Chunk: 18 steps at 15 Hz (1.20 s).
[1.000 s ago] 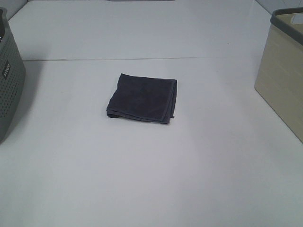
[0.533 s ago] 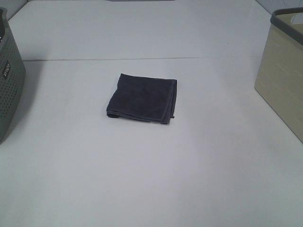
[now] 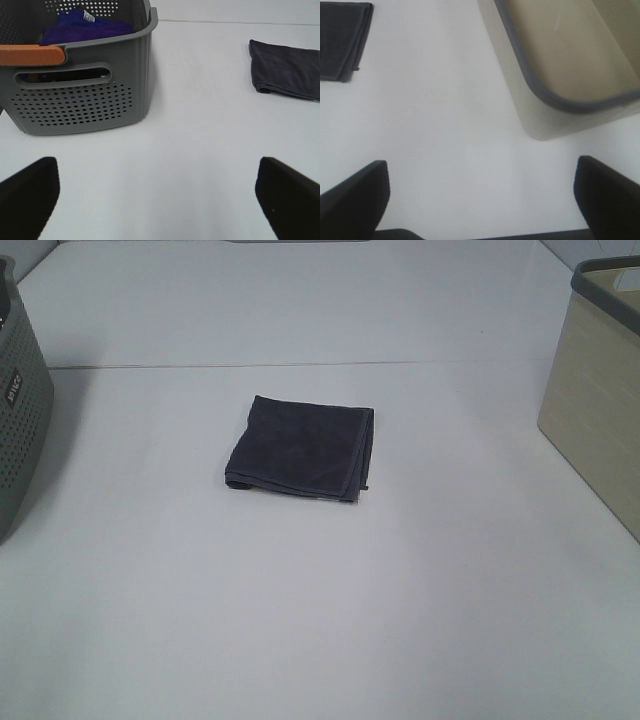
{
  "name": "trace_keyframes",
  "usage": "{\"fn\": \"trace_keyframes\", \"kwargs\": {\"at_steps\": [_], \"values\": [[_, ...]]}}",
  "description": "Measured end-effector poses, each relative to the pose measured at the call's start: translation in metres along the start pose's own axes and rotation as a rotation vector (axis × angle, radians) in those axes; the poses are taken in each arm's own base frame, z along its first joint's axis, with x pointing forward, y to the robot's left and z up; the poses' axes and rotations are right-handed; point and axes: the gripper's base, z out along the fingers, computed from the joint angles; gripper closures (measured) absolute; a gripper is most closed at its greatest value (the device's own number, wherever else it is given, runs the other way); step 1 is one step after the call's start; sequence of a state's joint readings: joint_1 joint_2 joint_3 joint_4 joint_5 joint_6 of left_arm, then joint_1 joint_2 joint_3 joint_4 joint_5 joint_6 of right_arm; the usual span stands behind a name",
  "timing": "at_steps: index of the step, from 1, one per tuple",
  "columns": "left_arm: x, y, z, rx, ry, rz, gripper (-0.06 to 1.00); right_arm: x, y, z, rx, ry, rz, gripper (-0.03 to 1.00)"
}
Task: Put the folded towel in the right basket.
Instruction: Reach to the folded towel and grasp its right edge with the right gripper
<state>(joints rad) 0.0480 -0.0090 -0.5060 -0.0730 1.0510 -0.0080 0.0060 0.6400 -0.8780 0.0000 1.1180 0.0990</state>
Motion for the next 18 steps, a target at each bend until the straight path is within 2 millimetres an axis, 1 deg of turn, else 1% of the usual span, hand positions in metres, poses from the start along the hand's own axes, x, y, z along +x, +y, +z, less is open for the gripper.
{"fn": "trace_keyframes", "kwargs": {"at_steps": [1,2,4,5,6,7,8,9,10,11,14,16,17,18], "values": [[0.000,0.000,0.000,0.000,0.000,0.000,-0.05,-0.059,0.011,0.020,-0.050,0.111,0.026,0.01],[0.000,0.000,0.000,-0.001,0.000,0.000,-0.05,-0.078,0.015,0.027,-0.069,0.135,0.033,0.01],[0.000,0.000,0.000,-0.001,0.000,0.000,-0.05,-0.137,0.029,0.066,-0.149,0.177,0.018,0.01],[0.000,0.000,0.000,-0.001,0.000,0.000,-0.05,-0.159,0.037,0.093,-0.213,0.180,-0.003,0.01],[0.000,0.000,0.000,-0.001,0.000,0.000,-0.05,-0.176,0.045,0.120,-0.285,0.175,-0.016,0.01],[0.000,0.000,0.000,-0.001,0.000,0.000,-0.05,-0.187,0.056,0.156,-0.353,0.201,-0.014,0.01],[0.000,0.000,0.000,-0.001,0.000,0.000,-0.05,-0.188,0.073,0.208,-0.427,0.285,0.005,0.01],[0.000,0.000,0.000,-0.001,0.000,0.000,-0.05,-0.181,0.082,0.251,-0.466,0.366,0.033,0.01],[0.000,0.000,0.000,-0.001,0.000,0.000,-0.05,-0.171,0.088,0.290,-0.509,0.439,0.062,0.01],[0.000,0.000,0.000,-0.001,0.000,0.000,-0.05,-0.162,0.092,0.318,-0.550,0.482,0.088,0.01],[0.000,0.000,0.000,-0.001,0.000,0.000,-0.05,-0.136,0.096,0.390,-0.592,0.570,0.141,0.01],[0.000,0.000,0.000,-0.001,0.000,0.000,-0.05,-0.122,0.097,0.425,-0.578,0.583,0.169,0.01],[0.000,0.000,0.000,-0.001,0.000,0.000,-0.05,-0.114,0.100,0.440,-0.572,0.588,0.182,0.01],[0.000,0.000,0.000,-0.001,0.000,0.000,-0.05,-0.107,0.104,0.450,-0.569,0.593,0.186,0.01]]}}
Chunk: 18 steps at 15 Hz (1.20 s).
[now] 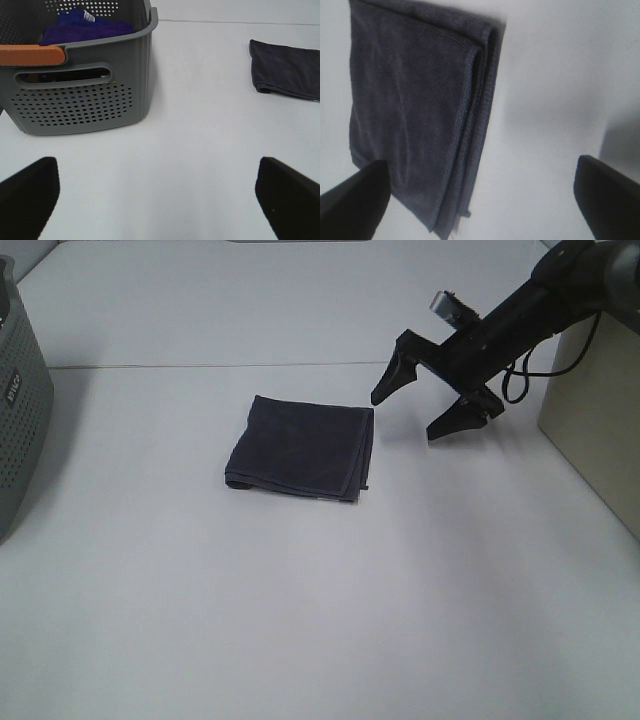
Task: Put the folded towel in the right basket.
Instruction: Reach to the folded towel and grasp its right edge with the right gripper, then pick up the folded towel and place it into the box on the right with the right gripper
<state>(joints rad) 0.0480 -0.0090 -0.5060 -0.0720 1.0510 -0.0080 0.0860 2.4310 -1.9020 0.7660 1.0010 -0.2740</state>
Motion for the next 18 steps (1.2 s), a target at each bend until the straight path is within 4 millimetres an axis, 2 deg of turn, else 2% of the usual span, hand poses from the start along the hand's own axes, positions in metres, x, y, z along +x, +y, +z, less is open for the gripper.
{"fn": "trace_keyframes", "kwargs": {"at_steps": [1,6,9,10,12,13,14,15,16,17,18], "values": [[0.000,0.000,0.000,0.000,0.000,0.000,-0.05,0.001,-0.004,0.012,0.006,0.007,0.004,0.01],[0.000,0.000,0.000,-0.001,0.000,0.000,-0.05,0.001,-0.004,0.023,-0.025,0.005,0.028,0.03],[0.000,0.000,0.000,-0.001,0.000,0.000,-0.05,0.004,0.016,0.049,-0.009,-0.020,-0.020,0.05],[0.000,0.000,0.000,-0.001,0.000,0.000,-0.05,0.008,0.026,0.063,-0.016,-0.028,-0.027,0.05],[0.000,0.000,0.000,-0.001,0.000,0.000,-0.05,0.014,0.040,0.084,-0.031,-0.038,-0.034,0.11],[0.000,0.000,0.000,-0.001,0.000,0.000,-0.05,0.019,0.050,0.097,-0.034,-0.049,-0.045,0.17],[0.000,0.000,0.000,-0.001,0.000,0.000,-0.05,0.025,0.059,0.110,-0.028,-0.061,-0.063,0.30],[0.000,0.000,0.000,-0.001,0.000,0.000,-0.05,0.029,0.064,0.121,-0.018,-0.078,-0.074,0.49],[0.000,0.000,0.000,-0.001,0.000,0.000,-0.05,0.034,0.066,0.131,-0.012,-0.077,-0.077,0.75],[0.000,0.000,0.000,-0.002,0.000,0.001,-0.05,0.035,0.067,0.134,-0.012,-0.077,-0.074,0.89],[0.000,0.000,0.000,-0.002,0.000,0.001,-0.05,0.035,0.067,0.134,-0.014,-0.079,-0.072,0.91]]}}
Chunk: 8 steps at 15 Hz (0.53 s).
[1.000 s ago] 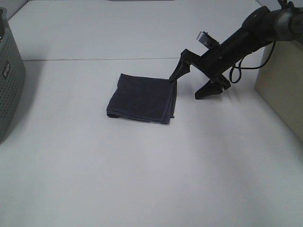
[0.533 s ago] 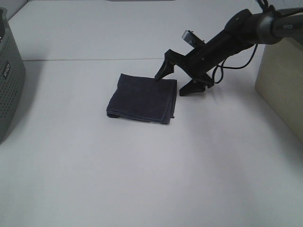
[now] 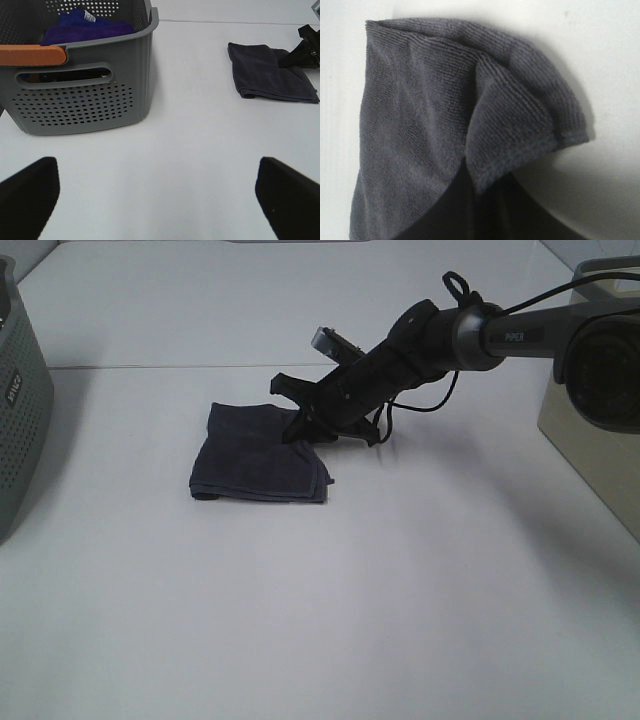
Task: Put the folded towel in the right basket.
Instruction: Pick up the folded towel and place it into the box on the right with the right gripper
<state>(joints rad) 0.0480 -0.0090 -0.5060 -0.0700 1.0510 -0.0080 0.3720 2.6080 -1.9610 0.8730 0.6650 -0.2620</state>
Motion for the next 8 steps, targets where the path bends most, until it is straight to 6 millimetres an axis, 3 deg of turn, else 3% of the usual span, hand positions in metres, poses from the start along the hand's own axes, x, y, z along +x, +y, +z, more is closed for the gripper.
{"fn": "trace_keyframes", "kwargs": {"at_steps": [3,6,8], "values": [[0.000,0.000,0.000,-0.001,0.000,0.000,-0.05,-0.007,0.009,-0.013,-0.006,0.021,-0.056,0.91],[0.000,0.000,0.000,-0.005,0.000,0.003,-0.05,-0.017,0.013,-0.047,0.024,0.141,-0.170,0.91],[0.000,0.000,0.000,-0.005,0.000,0.003,-0.05,-0.065,0.045,-0.178,0.015,-0.004,-0.253,0.91]]}}
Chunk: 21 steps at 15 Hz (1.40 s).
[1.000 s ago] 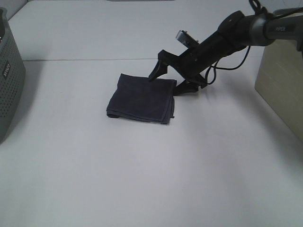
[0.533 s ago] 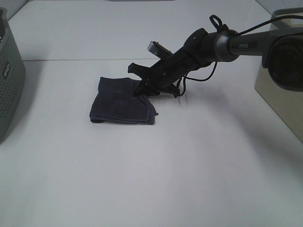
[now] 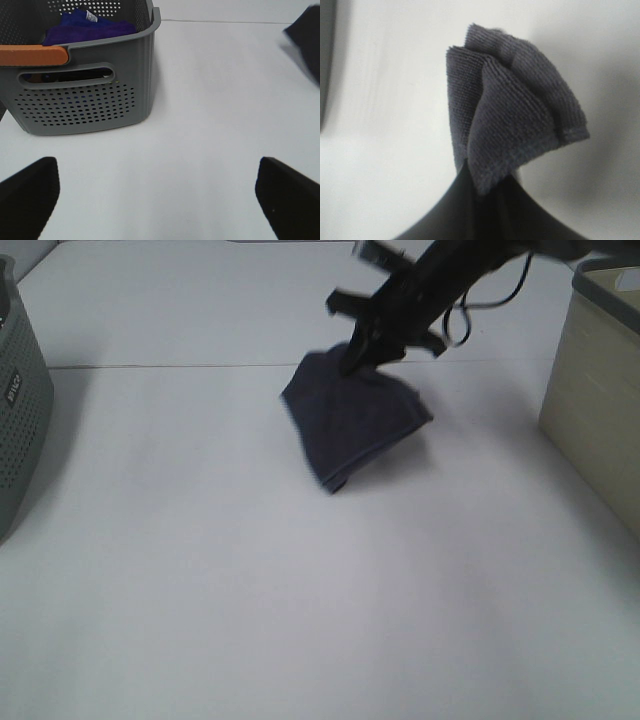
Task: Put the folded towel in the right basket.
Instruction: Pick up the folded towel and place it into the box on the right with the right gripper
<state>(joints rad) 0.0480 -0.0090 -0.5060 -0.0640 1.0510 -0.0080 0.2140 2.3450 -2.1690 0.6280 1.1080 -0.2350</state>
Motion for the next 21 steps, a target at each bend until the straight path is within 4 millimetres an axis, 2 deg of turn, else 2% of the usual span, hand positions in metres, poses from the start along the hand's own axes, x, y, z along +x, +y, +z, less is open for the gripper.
{"fn": "trace_keyframes", "kwargs": {"at_steps": [1,2,3,5,7,8,9,10,11,12,15,16,17,19,20,21], "values": [[0.000,0.000,0.000,0.000,0.000,0.000,-0.05,0.000,0.000,0.000,0.000,0.000,0.000,0.91],[0.000,0.000,0.000,0.000,0.000,0.000,-0.05,-0.009,0.004,-0.084,0.046,-0.083,-0.024,0.91],[0.000,0.000,0.000,0.000,0.000,0.000,-0.05,-0.010,0.002,-0.105,0.070,-0.112,-0.027,0.91],[0.000,0.000,0.000,0.000,0.000,0.000,-0.05,-0.007,-0.010,-0.187,0.195,-0.246,-0.019,0.91],[0.000,0.000,0.000,-0.001,0.000,0.000,-0.05,0.011,-0.020,-0.278,0.346,-0.402,0.007,0.91],[0.000,0.000,0.000,-0.001,0.000,0.000,-0.05,0.023,-0.027,-0.314,0.422,-0.463,0.031,0.91],[0.000,0.000,0.000,-0.001,0.000,0.000,-0.05,0.029,-0.032,-0.329,0.460,-0.484,0.047,0.91],[0.000,0.000,0.000,-0.001,0.000,0.000,-0.05,0.042,-0.041,-0.355,0.540,-0.515,0.069,0.91],[0.000,0.000,0.000,-0.003,0.000,0.001,-0.05,0.050,-0.051,-0.370,0.609,-0.518,0.080,0.91],[0.000,0.000,0.000,-0.004,0.000,0.002,-0.05,0.061,-0.072,-0.383,0.703,-0.496,0.118,0.91],[0.000,0.000,0.000,-0.004,0.000,0.002,-0.05,0.064,-0.094,-0.380,0.785,-0.430,0.146,0.91],[0.000,0.000,0.000,-0.004,0.000,0.002,-0.05,0.064,-0.099,-0.378,0.802,-0.415,0.158,0.87],[0.000,0.000,0.000,-0.005,0.000,0.003,-0.05,0.064,-0.103,-0.375,0.806,-0.404,0.166,0.73],[0.000,0.001,0.000,-0.006,0.000,0.003,-0.05,0.064,-0.104,-0.375,0.808,-0.405,0.173,0.29],[0.000,0.001,0.000,-0.006,0.000,0.003,-0.05,0.064,-0.104,-0.375,0.805,-0.406,0.173,0.13],[0.000,0.001,0.000,-0.007,0.000,0.004,-0.05,0.064,-0.103,-0.375,0.800,-0.409,0.175,0.08]]}}
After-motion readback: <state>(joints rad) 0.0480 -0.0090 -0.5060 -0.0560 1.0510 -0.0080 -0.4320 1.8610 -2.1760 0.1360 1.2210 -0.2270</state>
